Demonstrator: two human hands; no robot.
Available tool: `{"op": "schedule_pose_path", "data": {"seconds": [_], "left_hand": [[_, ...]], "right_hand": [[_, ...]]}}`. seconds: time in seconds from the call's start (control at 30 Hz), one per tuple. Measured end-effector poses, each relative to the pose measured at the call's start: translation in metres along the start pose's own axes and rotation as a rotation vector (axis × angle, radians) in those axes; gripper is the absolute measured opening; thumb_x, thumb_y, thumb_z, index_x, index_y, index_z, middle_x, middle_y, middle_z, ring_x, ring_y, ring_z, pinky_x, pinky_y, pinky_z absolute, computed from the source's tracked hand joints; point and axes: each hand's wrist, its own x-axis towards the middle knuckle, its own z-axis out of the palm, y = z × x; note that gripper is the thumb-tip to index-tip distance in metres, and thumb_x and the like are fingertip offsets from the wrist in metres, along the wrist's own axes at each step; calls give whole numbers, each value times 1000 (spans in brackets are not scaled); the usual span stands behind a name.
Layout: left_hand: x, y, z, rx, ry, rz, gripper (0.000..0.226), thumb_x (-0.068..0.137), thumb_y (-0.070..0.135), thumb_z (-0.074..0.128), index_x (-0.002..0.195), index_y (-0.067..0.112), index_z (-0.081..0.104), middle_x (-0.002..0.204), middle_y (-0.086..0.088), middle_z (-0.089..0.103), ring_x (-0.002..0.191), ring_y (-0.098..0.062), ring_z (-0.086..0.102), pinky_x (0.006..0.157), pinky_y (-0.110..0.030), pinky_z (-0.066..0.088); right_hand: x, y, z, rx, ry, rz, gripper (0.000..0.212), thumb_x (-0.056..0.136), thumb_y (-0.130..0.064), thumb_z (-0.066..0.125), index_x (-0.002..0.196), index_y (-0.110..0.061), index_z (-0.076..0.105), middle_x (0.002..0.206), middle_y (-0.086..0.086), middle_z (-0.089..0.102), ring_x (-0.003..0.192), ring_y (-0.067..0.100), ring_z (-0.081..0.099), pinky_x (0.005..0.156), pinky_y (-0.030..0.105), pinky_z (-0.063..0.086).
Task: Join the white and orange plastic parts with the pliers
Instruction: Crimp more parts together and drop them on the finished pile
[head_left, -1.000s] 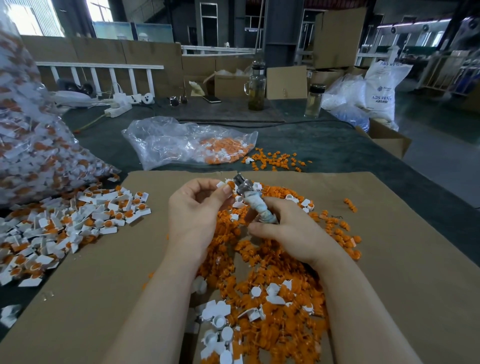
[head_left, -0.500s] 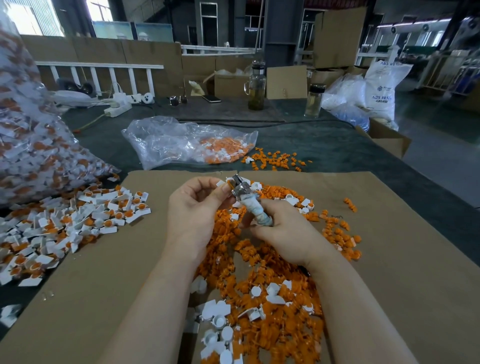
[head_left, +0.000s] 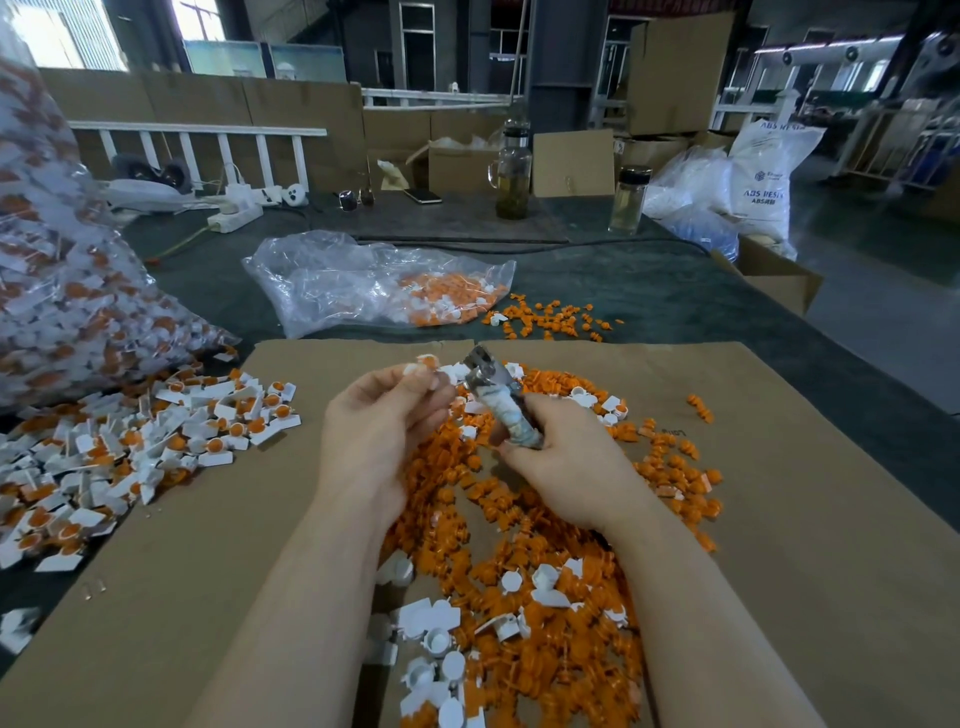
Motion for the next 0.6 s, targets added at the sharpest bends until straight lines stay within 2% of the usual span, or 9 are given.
{"op": "schedule_pose_path", "data": {"seconds": [0.07,0.13,0.2,0.27,0.33,0.43,0.5,0.53,0.6], "left_hand": [[8,5,-10,-164,122,-112,12,91,8,64,102,5,68,86,-8,77,81,-16,76,68,-24,61],[17,11,-22,-331,242,-185,16,95,10,60,109,4,66,87,-10,77,81,-15,76,65,-23,61],[24,16,-34,-493,328,-224,20,98,11,57,115,5,64,92,-11,77,78,-15,76,63,-22,60],[29,20,-44,-634,396,-217,24,100,11,53,122,7,61,96,-10,75,77,-14,76,64,-24,61],[31,21,-49,-779,422,-159,31,104,10,44,132,6,56,109,-11,72,89,-15,74,69,-26,61],[30,24,-53,-984,399,-57,41,107,11,27,144,8,45,139,-14,56,123,-22,59,88,-31,55],[29,25,-52,-896,386,-52,38,106,14,39,143,12,46,135,-15,58,118,-23,63,81,-31,59],[28,24,-50,-743,379,-75,37,102,16,50,139,14,50,125,-13,64,106,-19,69,76,-28,61],[22,21,-41,-261,315,-95,27,94,19,65,121,19,62,106,-3,71,87,-9,71,70,-23,59]], "right_hand": [[1,5,0,10,44,50,4,89,-23,59,91,-20,59,86,0,66,80,18,66,72,47,55],[3,10,0,-38,105,100,5,90,-27,57,88,-22,58,84,-2,66,77,16,66,67,42,55],[4,14,0,-138,180,130,16,91,-32,57,77,-27,51,73,-6,59,66,10,57,53,30,42],[4,17,0,-187,228,159,23,90,-32,58,71,-26,46,67,-7,54,60,9,51,49,26,31],[4,19,0,-208,236,196,23,89,-31,58,70,-26,45,67,-7,53,59,9,50,48,26,29],[5,20,-1,-234,236,229,24,88,-30,59,70,-26,44,69,-9,52,60,8,49,47,25,28],[6,20,-2,-238,246,242,24,88,-29,59,69,-26,44,68,-9,52,60,8,49,47,25,28],[5,21,-3,-243,248,252,24,87,-28,59,69,-25,44,68,-8,52,59,8,49,47,25,28],[5,20,-3,-246,249,271,24,88,-28,58,69,-25,43,67,-7,52,59,9,50,47,26,29]]}}
